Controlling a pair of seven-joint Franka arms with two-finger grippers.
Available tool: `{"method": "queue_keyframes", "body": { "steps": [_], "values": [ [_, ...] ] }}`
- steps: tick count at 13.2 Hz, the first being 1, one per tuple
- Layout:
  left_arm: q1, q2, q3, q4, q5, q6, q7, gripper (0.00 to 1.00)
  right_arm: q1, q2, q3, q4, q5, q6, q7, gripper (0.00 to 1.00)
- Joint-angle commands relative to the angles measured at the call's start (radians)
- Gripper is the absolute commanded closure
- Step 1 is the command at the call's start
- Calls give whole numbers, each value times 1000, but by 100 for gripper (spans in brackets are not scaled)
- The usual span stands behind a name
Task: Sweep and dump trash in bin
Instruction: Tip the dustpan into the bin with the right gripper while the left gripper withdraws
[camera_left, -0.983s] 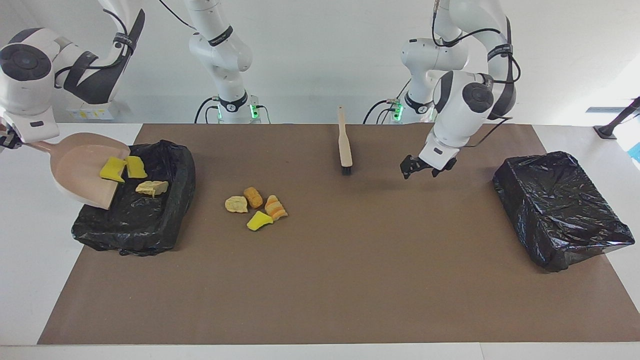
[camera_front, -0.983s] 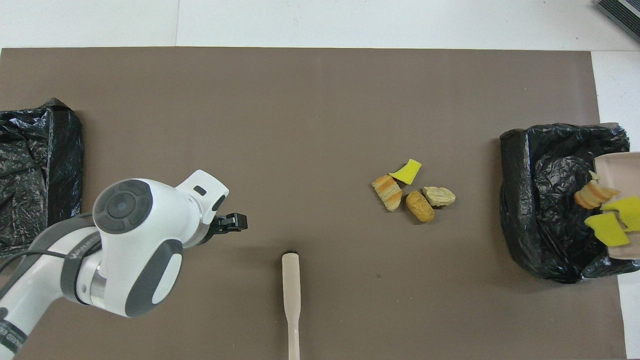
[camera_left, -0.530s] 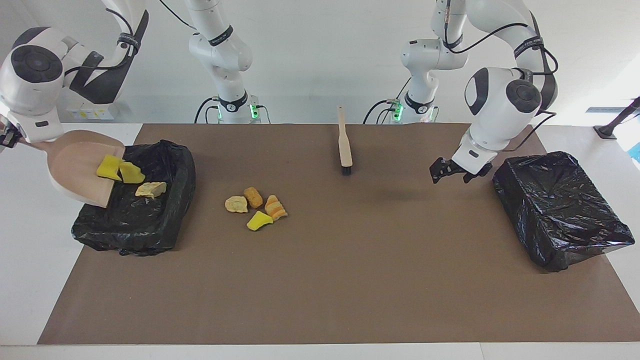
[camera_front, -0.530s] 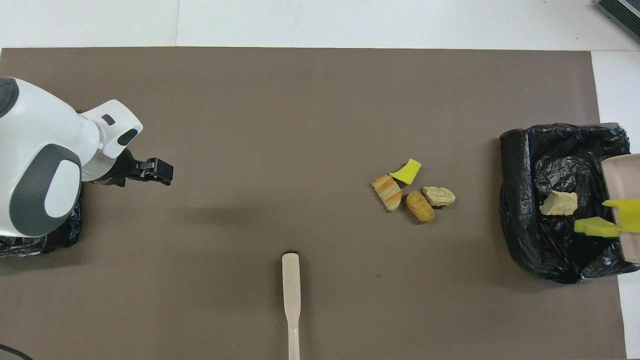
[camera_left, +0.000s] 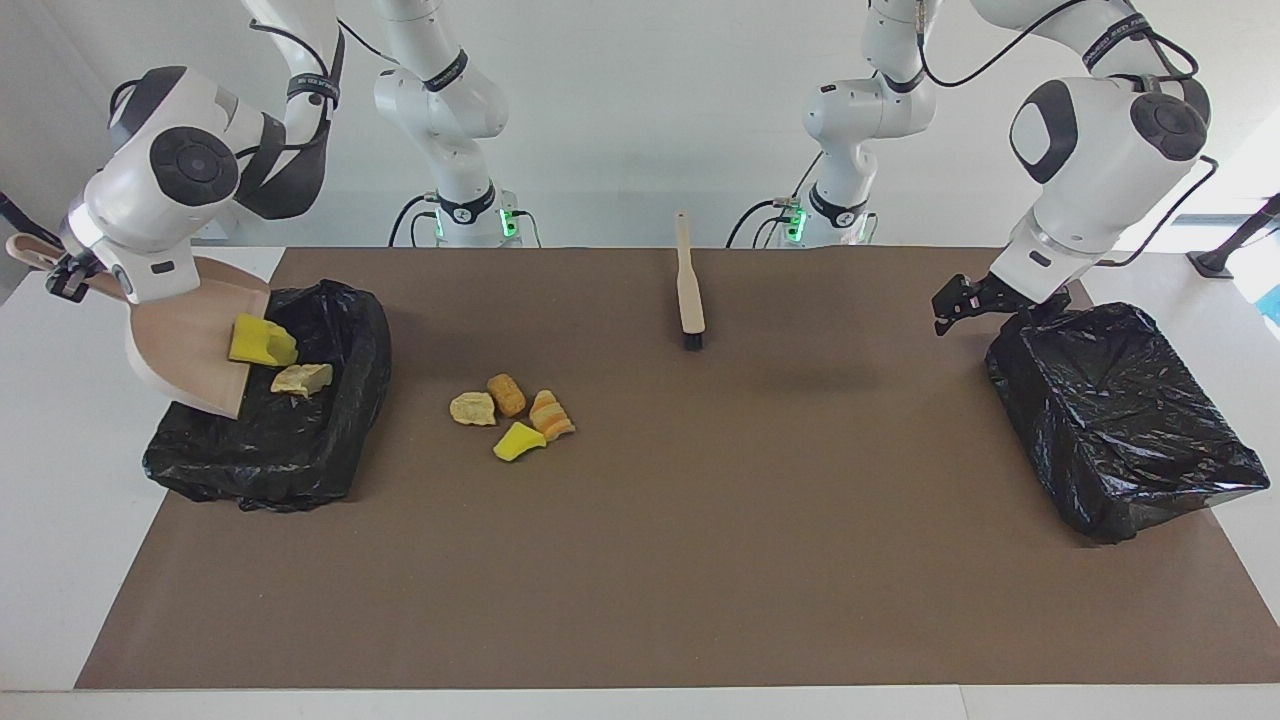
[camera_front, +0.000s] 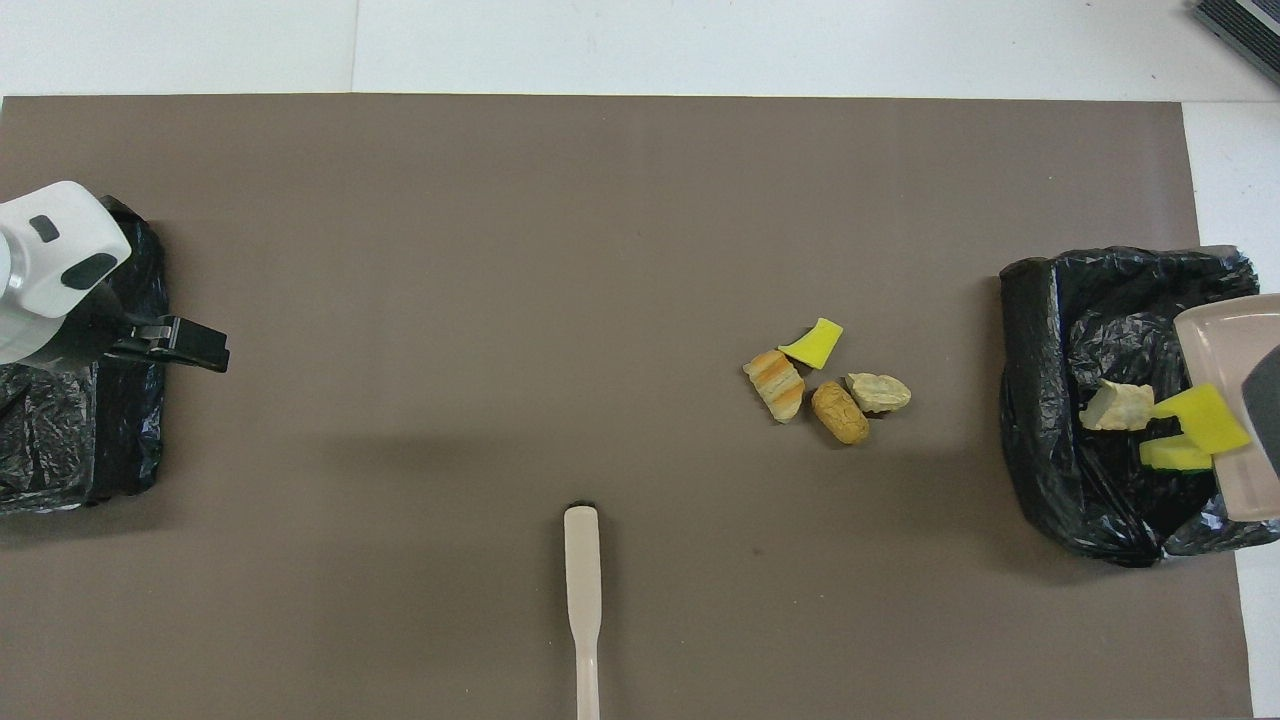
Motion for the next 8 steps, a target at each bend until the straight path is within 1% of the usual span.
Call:
{"method": "queue_keyframes", "body": {
  "steps": [1,2,3,5,6,8],
  "values": [
    [8,15,-11,109,48,-125,10,0,37,-8,0,14,-78,-59,20,100],
    [8,22,-11,138,49,-156,10,0,42,-13,0,31,-75,-82,20,100],
    [6,21,-11,141,50,-159,10,0,40,-20,-1,57,-57,-103,25,100],
    [3,21,-11,141,50,-151,10,0,42,-36,0,144,67,-218,74,100],
    [5,21,-11,138,49,-142,12,0,45,-46,5,168,130,-276,110,100],
    [8,16,-11,129,46,-130,16,0,92,-59,19,183,228,-381,259,100]
  ]
}}
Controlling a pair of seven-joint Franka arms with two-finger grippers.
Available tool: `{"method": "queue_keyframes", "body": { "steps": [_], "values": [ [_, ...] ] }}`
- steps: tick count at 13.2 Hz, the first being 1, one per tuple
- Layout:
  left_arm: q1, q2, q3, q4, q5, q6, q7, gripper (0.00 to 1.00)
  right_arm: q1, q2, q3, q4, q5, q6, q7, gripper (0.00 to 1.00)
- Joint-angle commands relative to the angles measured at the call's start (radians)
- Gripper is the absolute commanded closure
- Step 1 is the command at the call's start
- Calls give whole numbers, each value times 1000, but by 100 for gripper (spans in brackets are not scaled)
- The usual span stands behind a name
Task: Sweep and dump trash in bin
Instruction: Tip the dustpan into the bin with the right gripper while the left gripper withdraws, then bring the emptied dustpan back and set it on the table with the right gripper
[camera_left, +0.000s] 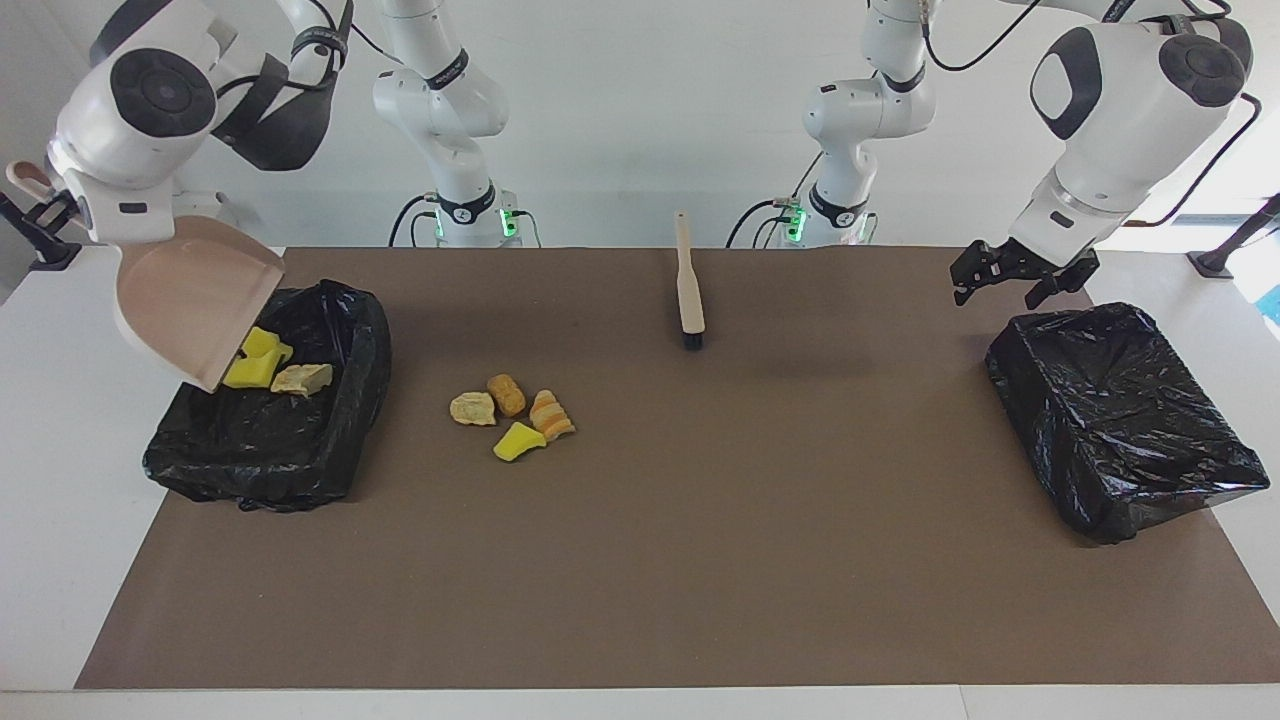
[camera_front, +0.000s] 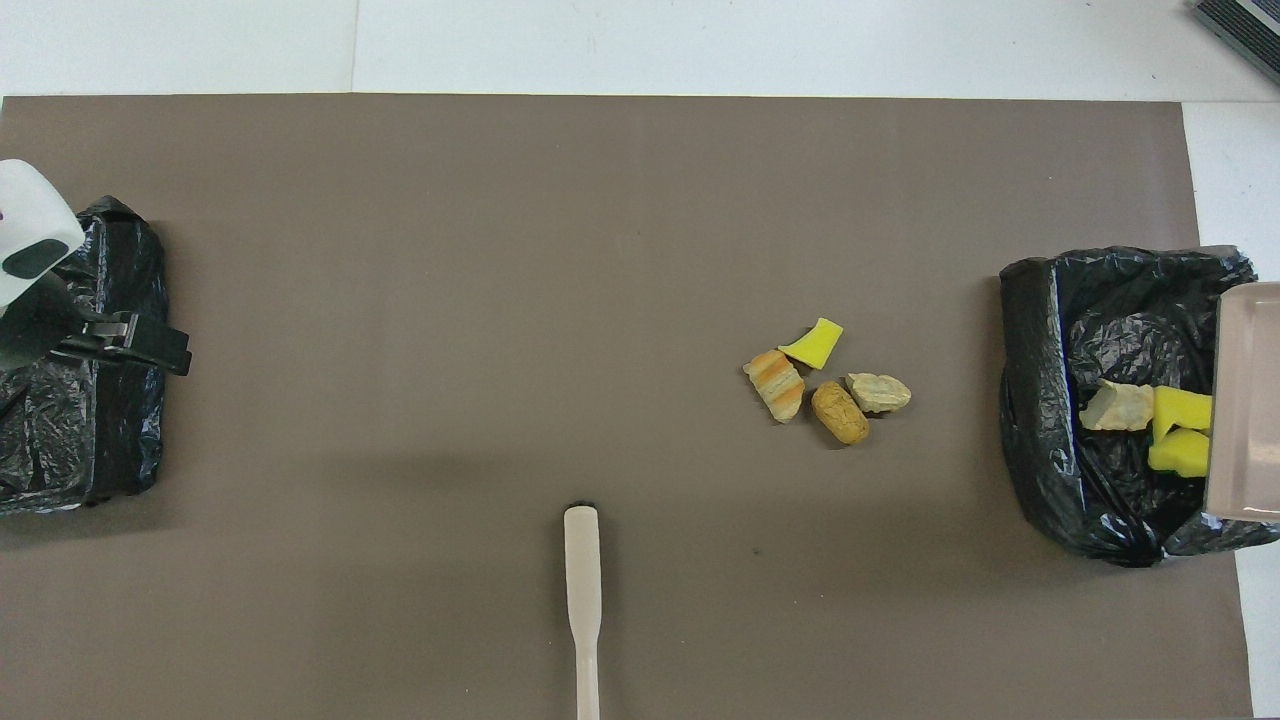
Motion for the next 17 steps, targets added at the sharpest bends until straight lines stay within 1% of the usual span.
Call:
{"method": "queue_keyframes", "body": {
  "steps": [1,3,4,6,8,11,12,13,14,15,17],
  "values": [
    [8,7,-5,10,14,6,25,0,54,-13,14,18,158,-107,215,100],
    [8,7,-5,5,14,29,33,0,60,-41,21,-9,392,-110,463,100],
    [8,7,-5,5,14,35,33,0,86,-52,28,-20,483,-98,594,100],
    [6,2,-5,-2,14,51,36,0,213,-33,34,-23,578,-68,928,100],
    [8,-6,-7,-19,13,75,36,0,312,28,34,-17,706,-8,1241,100],
    [5,-7,-7,-21,14,62,36,0,445,149,33,-9,862,173,1569,100],
    [5,-7,-7,-21,14,59,37,0,485,198,33,10,904,226,1672,100],
    [6,-7,-7,-21,13,59,37,0,504,247,34,53,941,260,1745,100],
    [6,-7,-7,-22,14,57,55,0,539,302,34,94,964,281,1803,100],
    [8,-7,-7,-22,13,55,75,0,579,344,34,122,984,328,1863,100],
    [8,-12,-7,-28,13,55,77,0,646,393,34,126,1037,429,1966,100]
  ]
}}
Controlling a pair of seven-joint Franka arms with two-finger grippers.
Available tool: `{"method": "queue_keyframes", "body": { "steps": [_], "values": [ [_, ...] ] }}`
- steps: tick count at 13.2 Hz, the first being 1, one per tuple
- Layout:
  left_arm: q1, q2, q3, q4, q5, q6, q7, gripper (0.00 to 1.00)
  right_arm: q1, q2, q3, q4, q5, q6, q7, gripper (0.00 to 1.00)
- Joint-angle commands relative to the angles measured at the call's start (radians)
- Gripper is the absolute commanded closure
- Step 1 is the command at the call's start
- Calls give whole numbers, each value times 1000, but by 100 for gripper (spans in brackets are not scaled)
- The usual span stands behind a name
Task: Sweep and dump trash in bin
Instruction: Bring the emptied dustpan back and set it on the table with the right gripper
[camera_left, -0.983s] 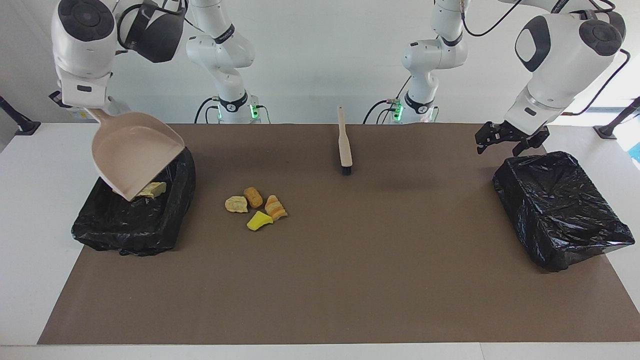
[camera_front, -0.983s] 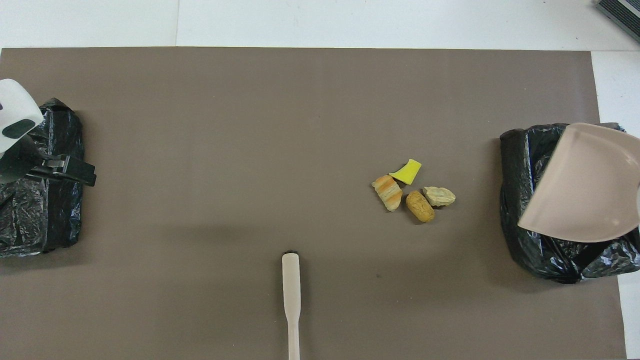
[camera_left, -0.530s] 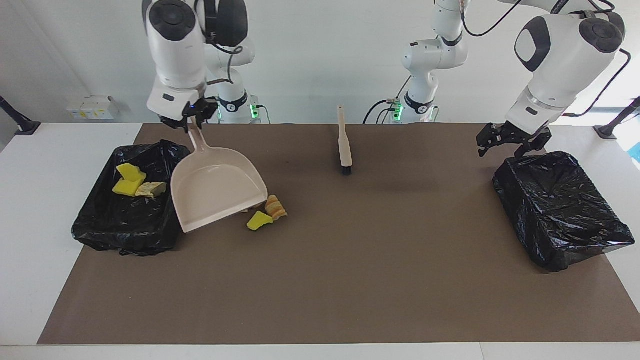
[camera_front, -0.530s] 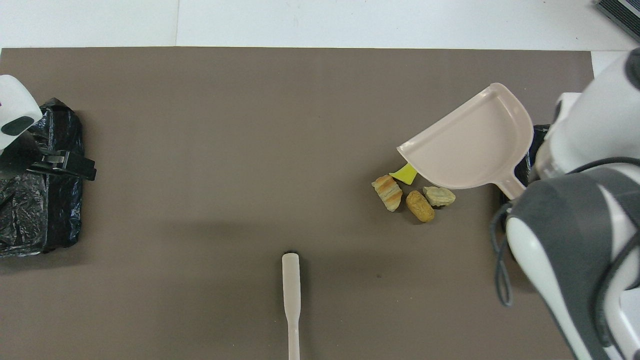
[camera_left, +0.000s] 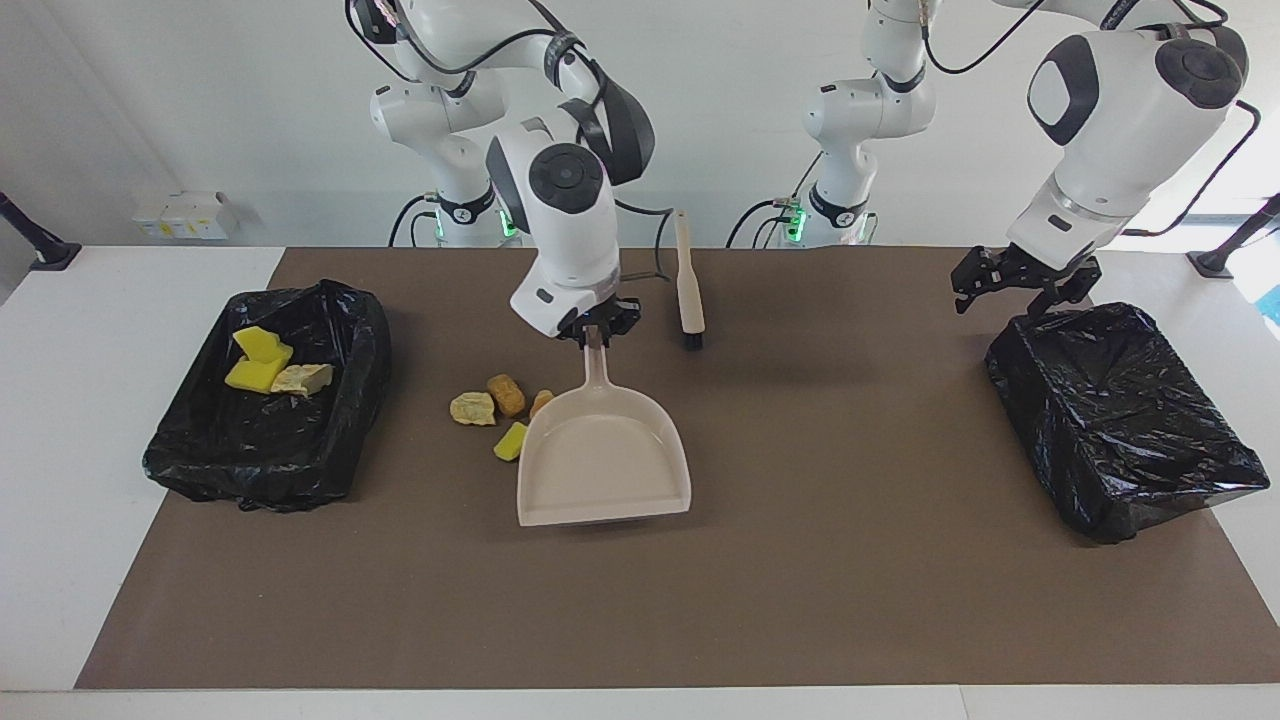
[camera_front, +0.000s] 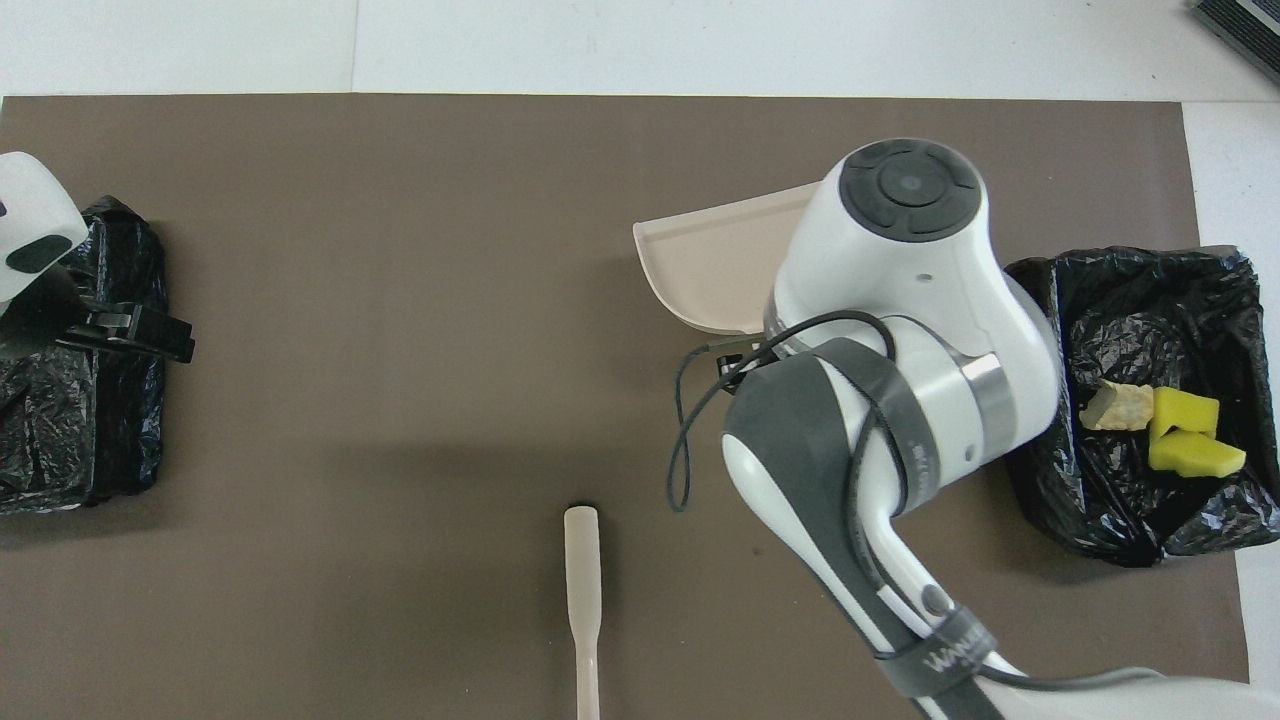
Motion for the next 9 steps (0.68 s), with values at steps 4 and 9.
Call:
{"method": "queue_keyframes", "body": {
  "steps": [4,9],
  "values": [
    [6,-37,-5,-58,13,21,18,0,160,132,-6,52,52,179,139,100],
    [6,-46,-5,-83,11,39,16,0,150,145,-6,12,69,253,165,96]
  ]
}}
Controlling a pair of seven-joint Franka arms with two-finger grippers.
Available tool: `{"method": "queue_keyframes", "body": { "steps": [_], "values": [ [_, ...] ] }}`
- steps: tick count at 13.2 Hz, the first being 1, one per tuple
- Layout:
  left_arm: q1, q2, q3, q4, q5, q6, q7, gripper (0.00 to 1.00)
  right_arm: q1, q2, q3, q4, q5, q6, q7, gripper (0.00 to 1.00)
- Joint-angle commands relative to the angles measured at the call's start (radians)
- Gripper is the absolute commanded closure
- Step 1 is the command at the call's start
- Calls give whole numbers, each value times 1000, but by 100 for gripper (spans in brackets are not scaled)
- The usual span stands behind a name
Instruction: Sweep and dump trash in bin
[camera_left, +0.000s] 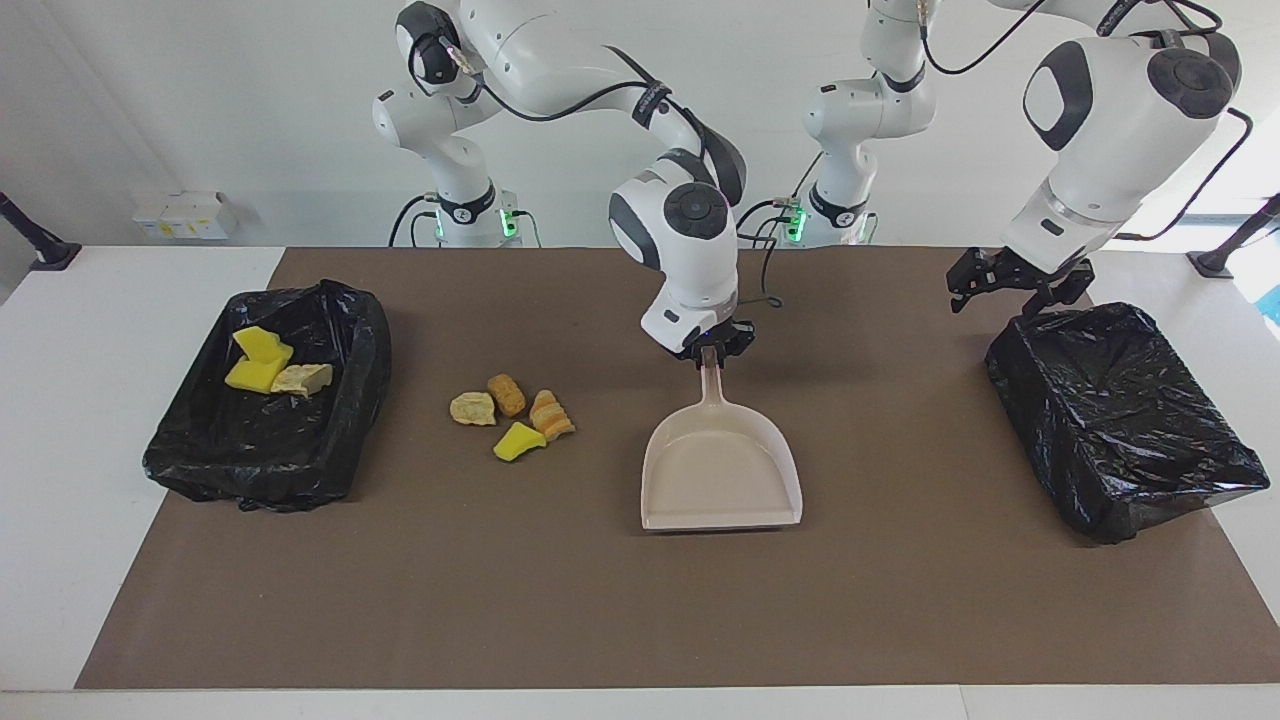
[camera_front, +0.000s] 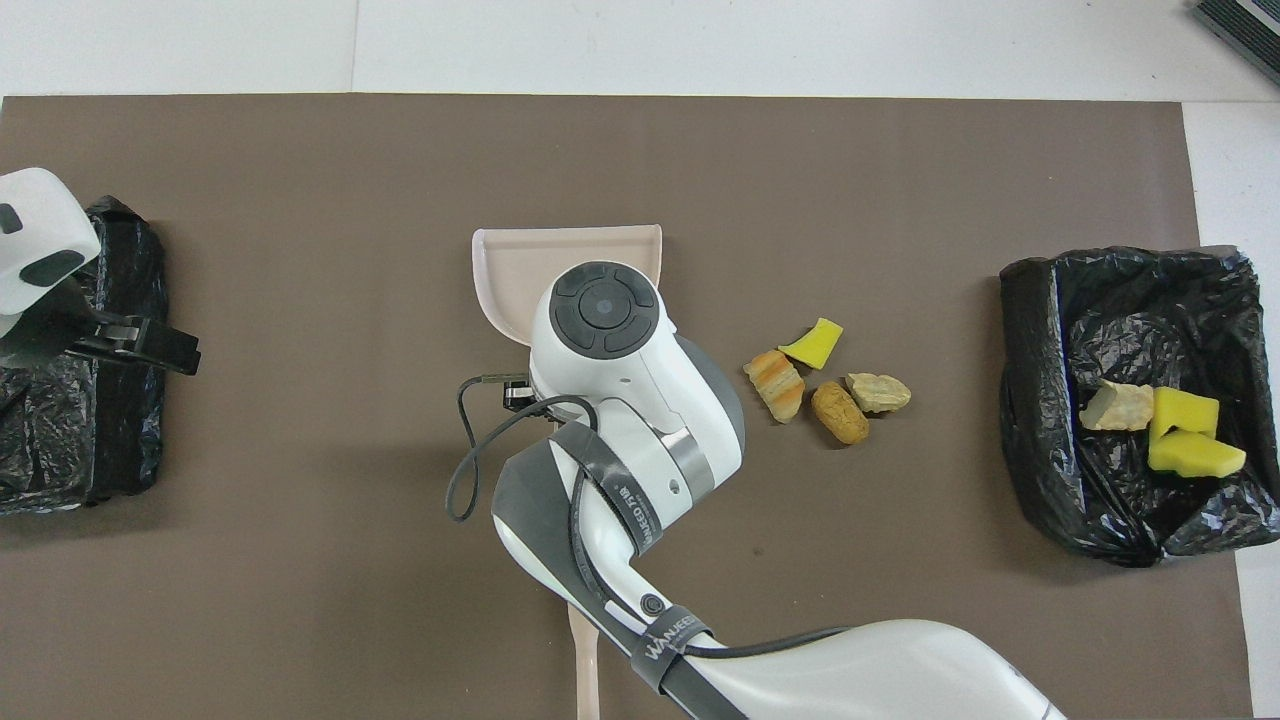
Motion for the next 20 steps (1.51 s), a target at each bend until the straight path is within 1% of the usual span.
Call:
{"method": "queue_keyframes", "body": {
  "steps": [1,2,4,5,6,8,10,12,13,14,15,16,17,18,19,20],
  "values": [
    [6,-38,-5,-58,11,46,9,0,-20,7,3,-18,45,29,14,92],
    [6,-43,-5,-64,11,54,9,0,-20,7,3,-20,63,30,14,88],
    [3,-51,-5,-84,10,80,9,0,-20,4,3,-24,63,31,2,66],
    [0,-52,-5,-96,10,96,9,0,-19,3,3,-23,62,31,-1,47],
    [-1,-55,-5,-99,10,107,9,0,-14,0,2,-23,48,27,-3,0],
    [0,-55,-5,-99,8,109,11,0,-23,-11,3,-23,58,-1,-21,0],
    [-12,-45,-5,-113,8,132,9,0,-74,-52,3,-21,65,-102,-21,0],
    [-41,-40,-7,-153,3,208,-6,0,-100,-152,2,-58,65,-194,-23,0],
    [-60,-29,-7,-164,2,231,-6,0,-100,-214,2,-98,65,-226,-21,0],
    [-72,-2,-8,-162,-1,254,-9,0,-97,-267,2,-136,65,-266,-21,0],
    [-108,9,-8,-164,-1,283,-47,0,-85,-317,3,-173,66,-320,-14,0],
    [-135,27,-8,-164,-1,300,-104,0,-61,-350,6,-196,66,-373,-2,0],
    [-168,49,-8,-164,-1,317,-135,0,-13,-389,6,-248,72,-389,3,0],
    [-199,70,-8,-164,-1,346,-159,0,19,-451,8,-345,89,-365,15,0],
    [-233,93,-8,-164,-1,366,-193,0,50,-510,8,-445,115,-304,26,0],
    [-271,118,-8,-164,-1,402,-227,0,84,-573,8,-560,155,-208,38,0]
  ]
}}
